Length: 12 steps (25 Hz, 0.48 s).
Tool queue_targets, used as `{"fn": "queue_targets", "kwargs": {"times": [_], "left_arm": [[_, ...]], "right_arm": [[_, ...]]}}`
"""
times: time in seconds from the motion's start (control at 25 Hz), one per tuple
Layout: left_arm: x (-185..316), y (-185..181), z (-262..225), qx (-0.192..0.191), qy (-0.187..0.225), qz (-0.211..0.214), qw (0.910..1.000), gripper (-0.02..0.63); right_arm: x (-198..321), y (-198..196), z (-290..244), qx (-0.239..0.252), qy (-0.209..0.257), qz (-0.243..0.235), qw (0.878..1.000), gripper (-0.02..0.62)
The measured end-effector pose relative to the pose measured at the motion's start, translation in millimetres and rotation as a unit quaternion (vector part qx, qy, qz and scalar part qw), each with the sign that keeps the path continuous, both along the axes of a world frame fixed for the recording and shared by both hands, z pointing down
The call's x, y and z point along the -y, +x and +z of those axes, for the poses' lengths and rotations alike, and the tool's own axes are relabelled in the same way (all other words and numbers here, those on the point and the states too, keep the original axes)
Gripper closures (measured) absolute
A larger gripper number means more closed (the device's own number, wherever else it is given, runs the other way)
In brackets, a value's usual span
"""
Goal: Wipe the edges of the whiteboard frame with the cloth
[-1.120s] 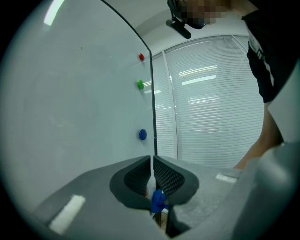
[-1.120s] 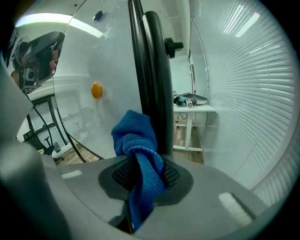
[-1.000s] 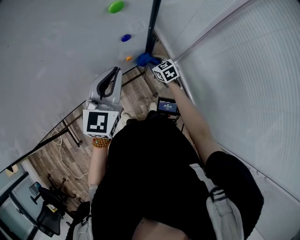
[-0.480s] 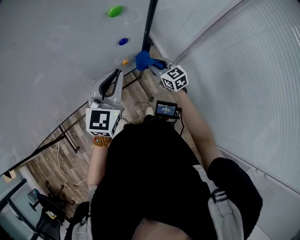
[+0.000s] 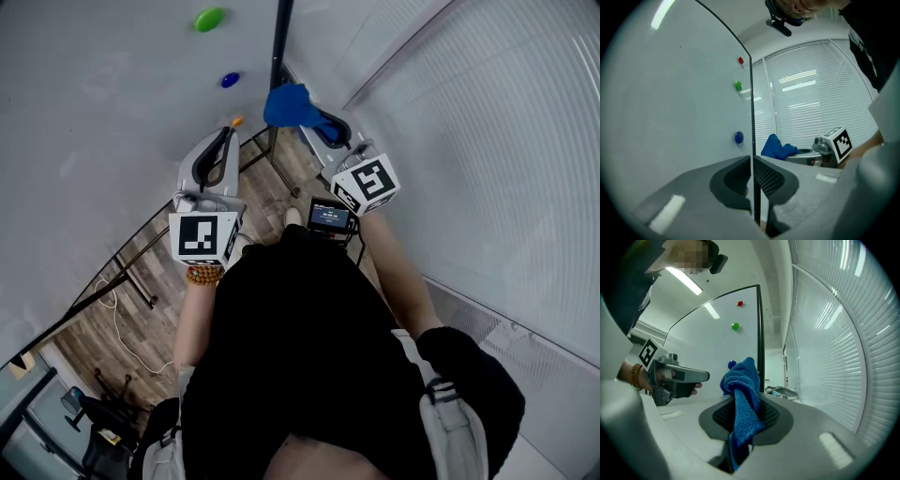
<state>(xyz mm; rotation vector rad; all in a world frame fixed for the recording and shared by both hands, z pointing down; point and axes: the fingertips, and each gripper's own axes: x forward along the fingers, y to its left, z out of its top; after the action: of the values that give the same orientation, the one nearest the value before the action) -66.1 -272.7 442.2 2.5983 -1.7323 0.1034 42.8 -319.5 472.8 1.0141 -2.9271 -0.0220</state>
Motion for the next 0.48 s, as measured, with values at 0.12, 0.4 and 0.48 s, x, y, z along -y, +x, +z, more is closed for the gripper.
{"fn": "queue_targets", "kwargs": {"times": [0.12,0.4,0.48], "left_arm": [[-0.1,0.8,-2.8,-0.006,0.007,0.000,1.0000,0.592],[-5.3,-1.1,4.1,-0.005,-0.005,-0.002,1.0000,0.592],[-5.2,-2.4,3.6,-0.003,-0.008,-0.004,1.0000,0.592]], "right_arm": [[-9.4,3.6,-8.2,0.011,0.007,0.010,1.000,0.511],[-19.6,4.4,-14.5,0.019,0.008,0.015,1.000,0.512],[-20.8,2.5,-16.4,0.018,0.010,0.012,1.000,0.512]]}}
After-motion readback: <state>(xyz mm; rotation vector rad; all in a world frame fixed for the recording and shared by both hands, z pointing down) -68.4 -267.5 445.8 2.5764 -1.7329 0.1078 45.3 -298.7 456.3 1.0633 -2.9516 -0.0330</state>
